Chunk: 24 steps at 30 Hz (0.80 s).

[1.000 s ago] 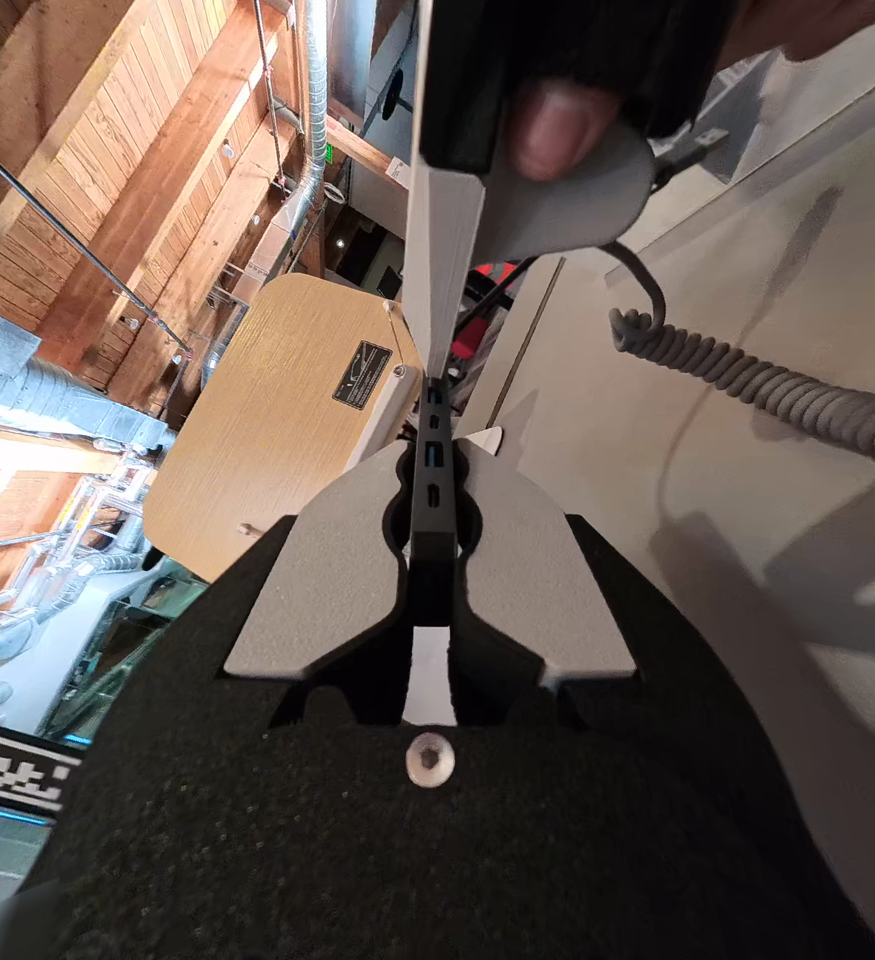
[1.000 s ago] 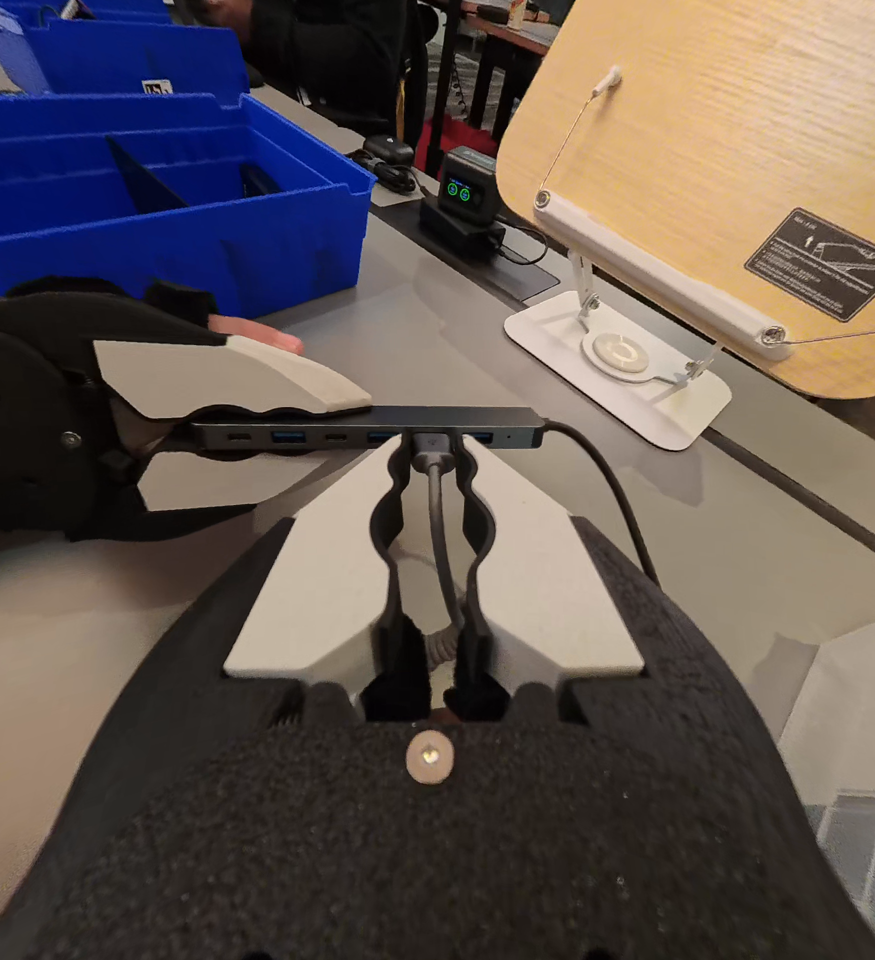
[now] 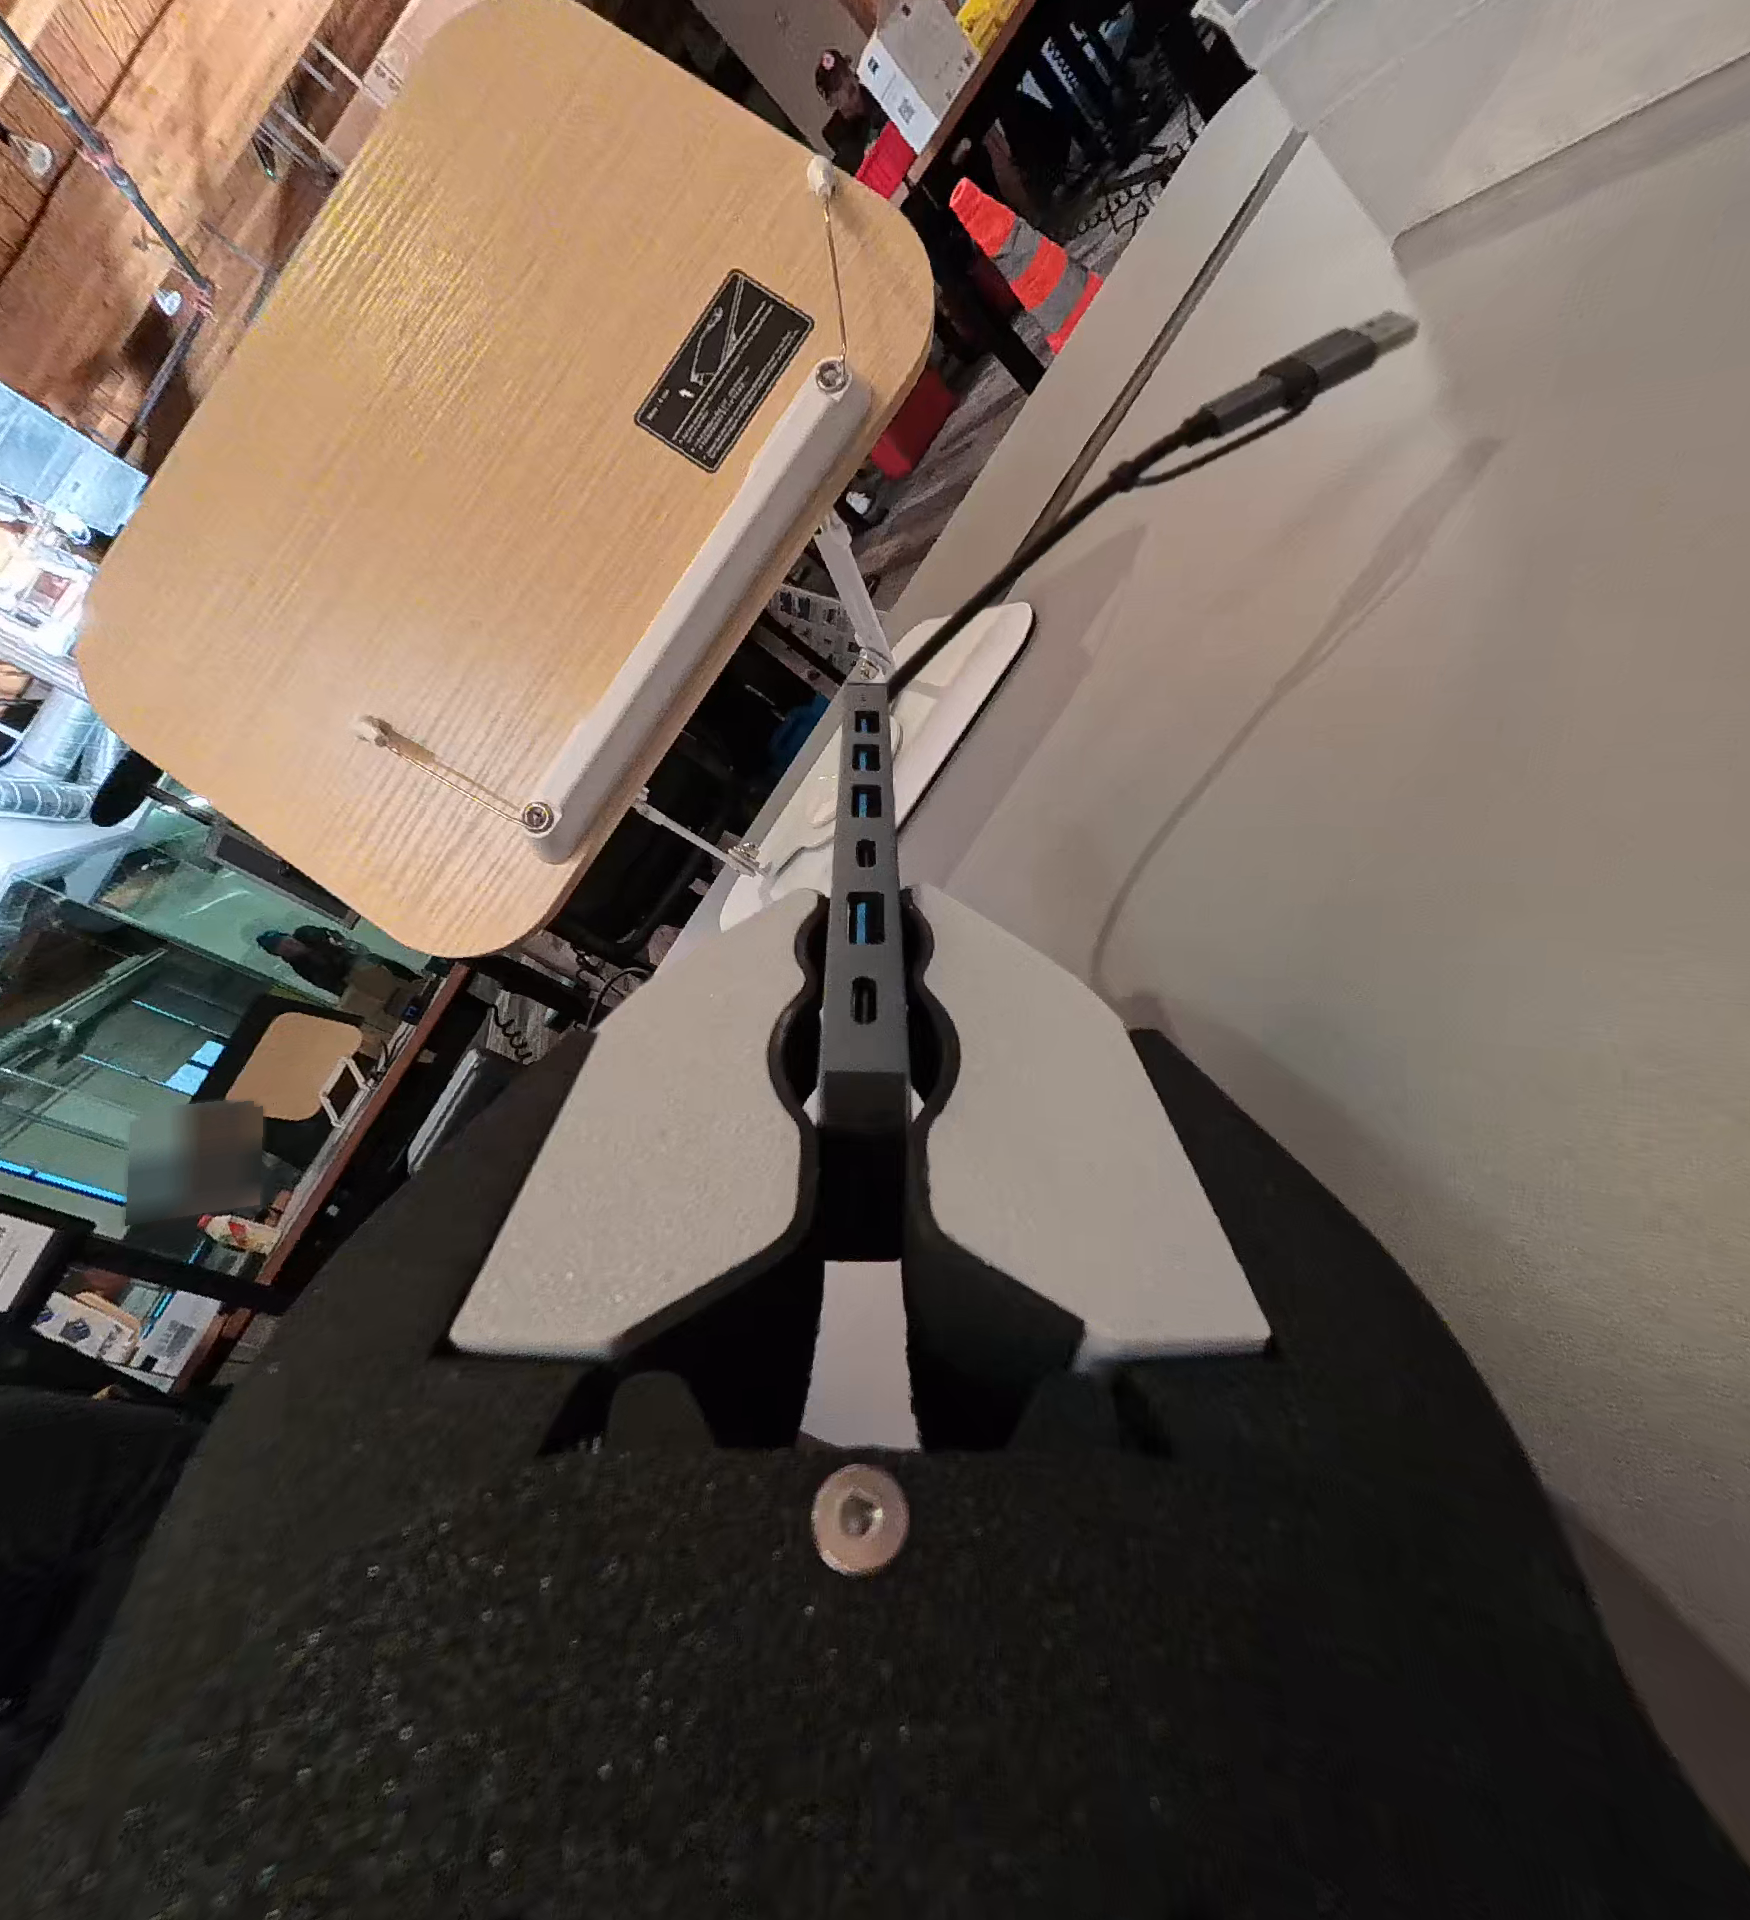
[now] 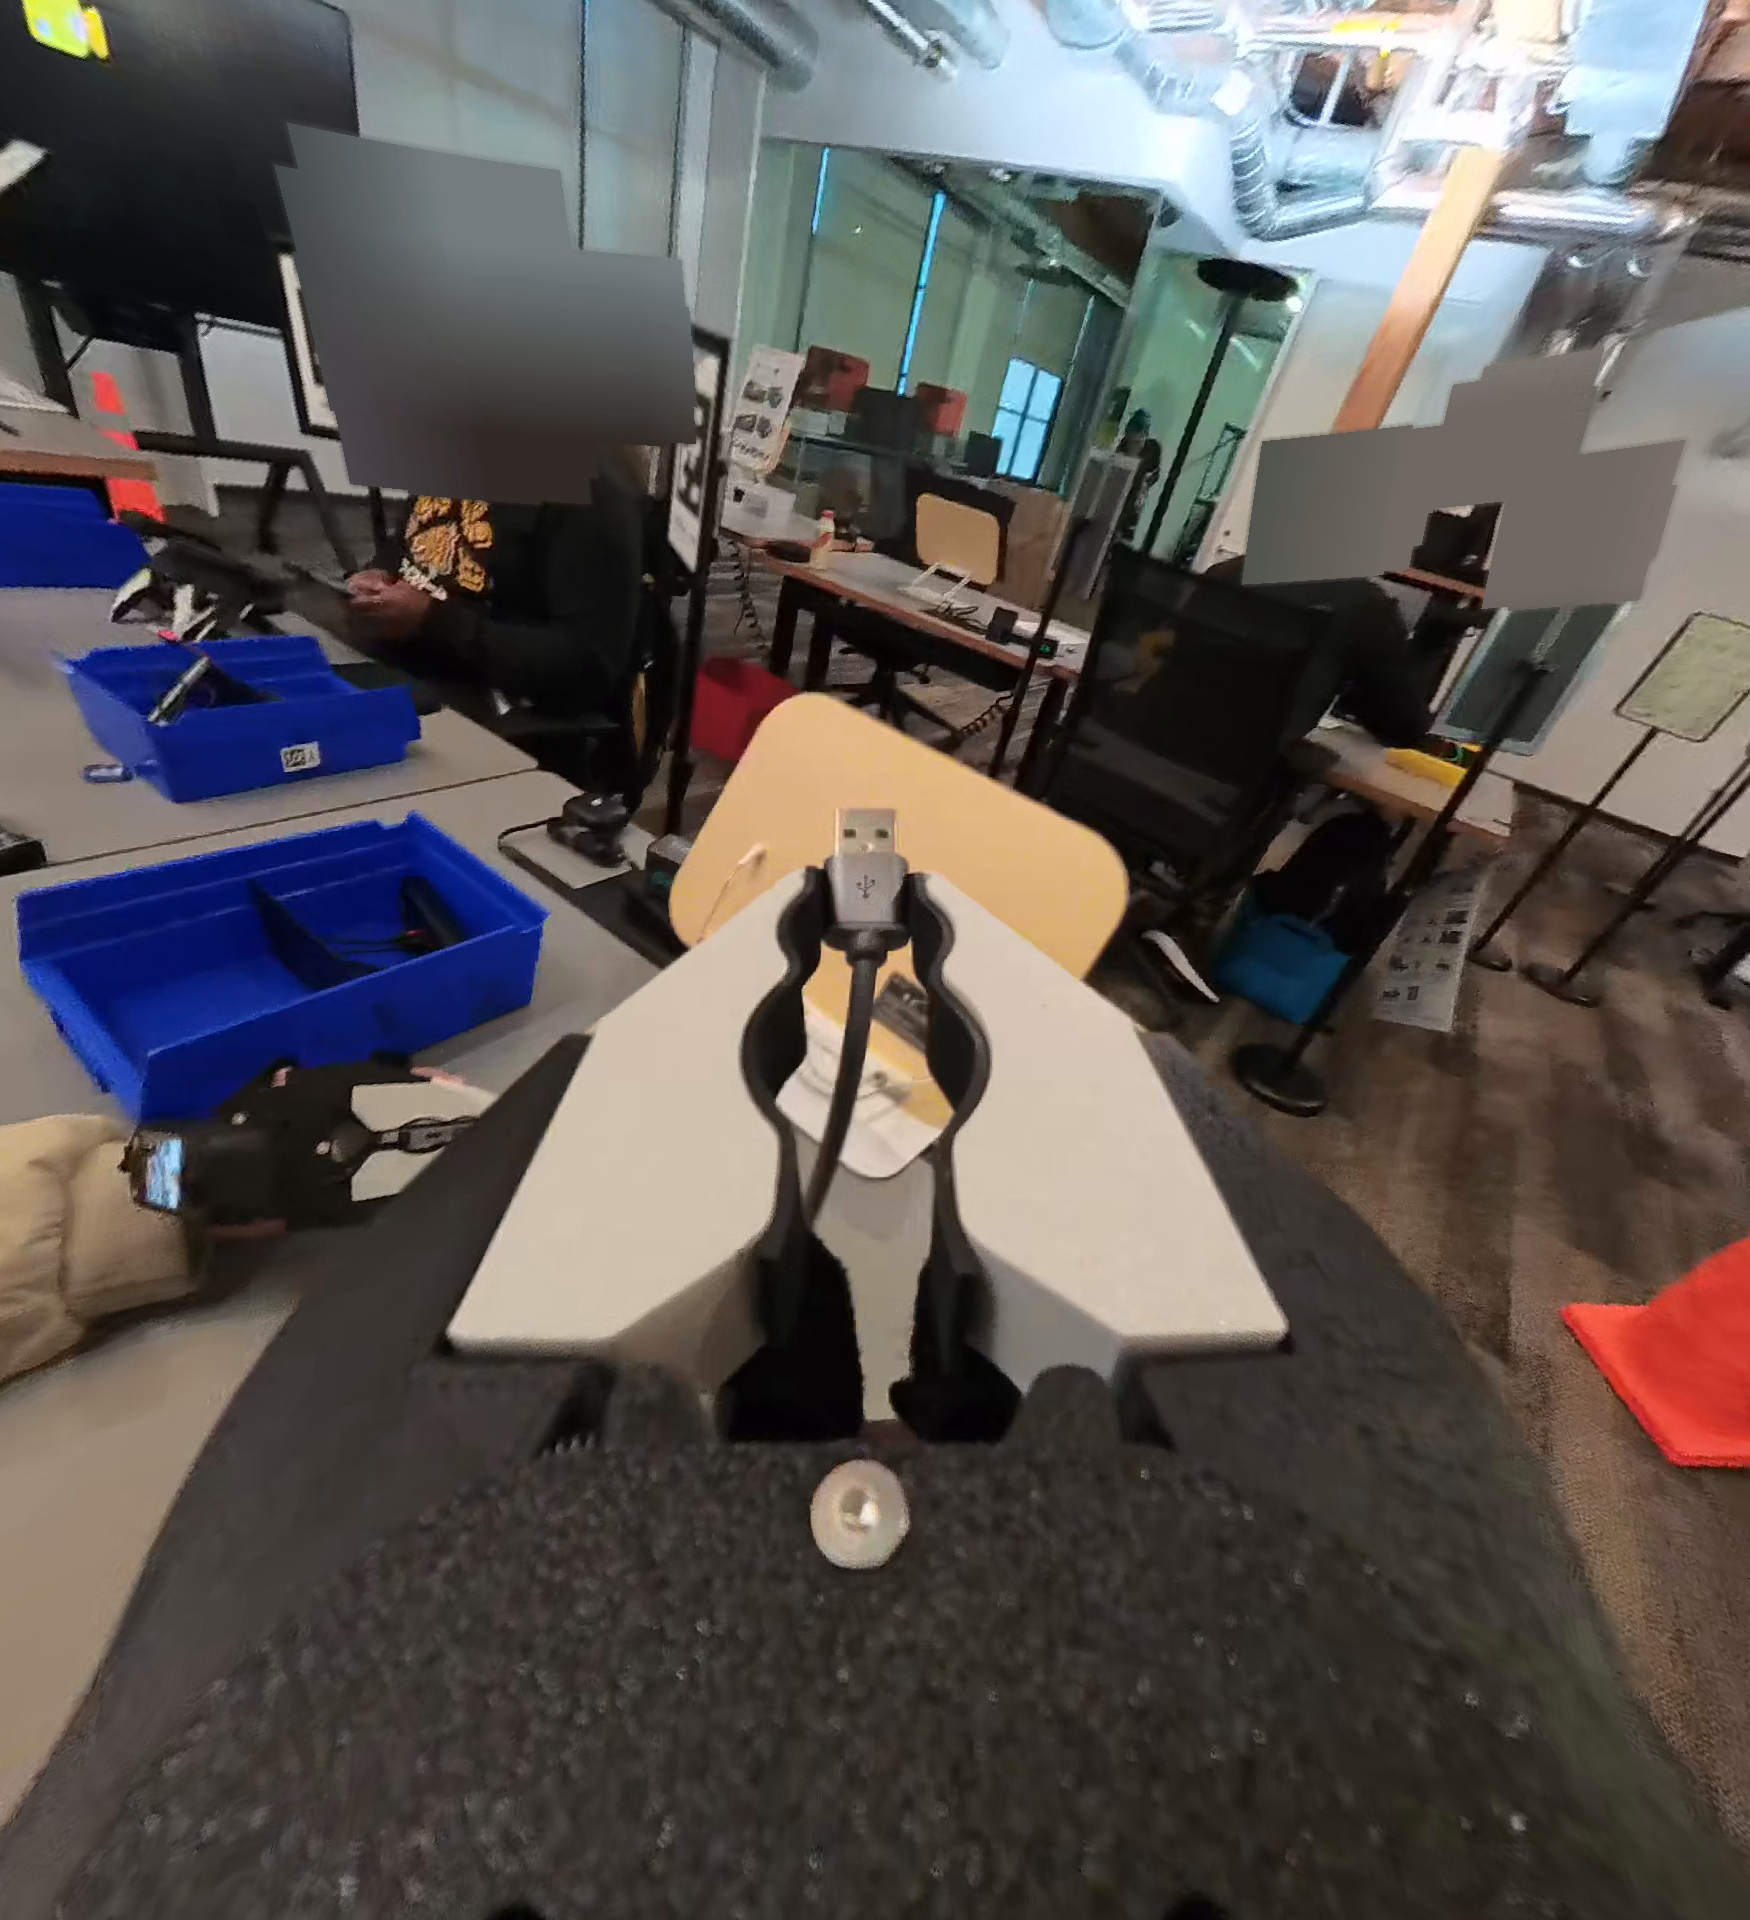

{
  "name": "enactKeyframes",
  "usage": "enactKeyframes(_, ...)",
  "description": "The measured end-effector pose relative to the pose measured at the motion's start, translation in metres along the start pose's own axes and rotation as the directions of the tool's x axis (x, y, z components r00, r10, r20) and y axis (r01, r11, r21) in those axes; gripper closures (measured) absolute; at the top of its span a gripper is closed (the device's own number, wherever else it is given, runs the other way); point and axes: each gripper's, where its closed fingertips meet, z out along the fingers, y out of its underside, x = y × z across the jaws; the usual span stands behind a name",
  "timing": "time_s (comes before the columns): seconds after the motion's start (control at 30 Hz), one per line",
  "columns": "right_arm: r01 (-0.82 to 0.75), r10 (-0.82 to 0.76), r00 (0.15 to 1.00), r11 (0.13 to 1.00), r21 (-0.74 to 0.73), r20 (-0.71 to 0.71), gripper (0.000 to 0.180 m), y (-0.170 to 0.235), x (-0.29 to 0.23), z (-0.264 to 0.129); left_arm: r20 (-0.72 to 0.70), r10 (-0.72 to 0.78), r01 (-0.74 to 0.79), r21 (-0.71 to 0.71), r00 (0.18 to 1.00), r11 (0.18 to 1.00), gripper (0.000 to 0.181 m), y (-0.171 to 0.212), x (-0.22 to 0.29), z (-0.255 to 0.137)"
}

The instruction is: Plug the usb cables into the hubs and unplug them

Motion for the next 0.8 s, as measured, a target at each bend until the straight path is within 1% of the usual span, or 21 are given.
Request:
enactKeyframes(0.1, -0.007, 0.008, 0.999, 1.0, 0.015, -0.046, 0.163, -0.016, 0.032, -0.009, -0.007, 0.017, -0.017, -0.009, 1.0, 1.0, 0.169, 0.001, 0.003, 0.001)
enactKeyframes(0.17, -0.029, 0.029, 0.998, 1.0, 0.001, -0.057, 0.164, -0.017, 0.049, -0.01, -0.009, 0.028, -0.028, -0.006, 1.0, 1.0, 0.169, 0.0, 0.005, 0.001)
enactKeyframes(0.23, -0.062, 0.061, 0.996, 0.998, -0.014, -0.063, 0.164, -0.009, 0.061, -0.008, -0.008, 0.033, -0.033, -0.006, 0.999, 0.999, 0.17, -0.001, 0.005, 0.001)
enactKeyframes(0.3, -0.099, 0.096, 0.994, 0.994, -0.048, -0.054, 0.164, 0.008, 0.065, -0.004, -0.009, 0.031, -0.032, -0.011, 0.999, 0.999, 0.169, 0.0, 0.005, 0.001)
enactKeyframes(0.37, -0.118, 0.113, 0.991, 0.99, -0.081, -0.065, 0.164, 0.032, 0.068, 0.0, -0.01, 0.028, -0.029, -0.015, 1.0, 0.999, 0.169, 0.002, 0.004, 0.001)
enactKeyframes(0.47, -0.097, 0.081, 0.992, 0.982, -0.164, -0.099, 0.164, 0.079, 0.073, 0.008, -0.017, 0.025, -0.025, -0.023, 1.0, 0.999, 0.169, 0.004, 0.005, 0.002)
enactKeyframes(0.63, -0.172, 0.141, 0.983, 0.936, -0.306, -0.12, 0.164, 0.159, 0.086, 0.008, -0.031, 0.031, -0.032, -0.032, 0.999, 0.999, 0.169, 0.005, 0.009, 0.003)
enactKeyframes(0.7, -0.162, 0.12, 0.985, 0.892, -0.421, -0.124, 0.164, 0.197, 0.091, 0.001, -0.037, 0.033, -0.034, -0.034, 0.999, 0.999, 0.169, 0.006, 0.01, 0.004)
enactKeyframes(0.73, -0.138, 0.082, 0.987, 0.866, -0.481, -0.136, 0.164, 0.217, 0.096, -0.003, -0.039, 0.033, -0.035, -0.035, 0.999, 0.999, 0.169, 0.006, 0.01, 0.004)
enactKeyframes(0.8, -0.11, 0.054, 0.992, 0.785, -0.609, -0.11, 0.164, 0.259, 0.094, -0.013, -0.044, 0.034, -0.036, -0.038, 0.998, 0.999, 0.169, 0.007, 0.011, 0.004)
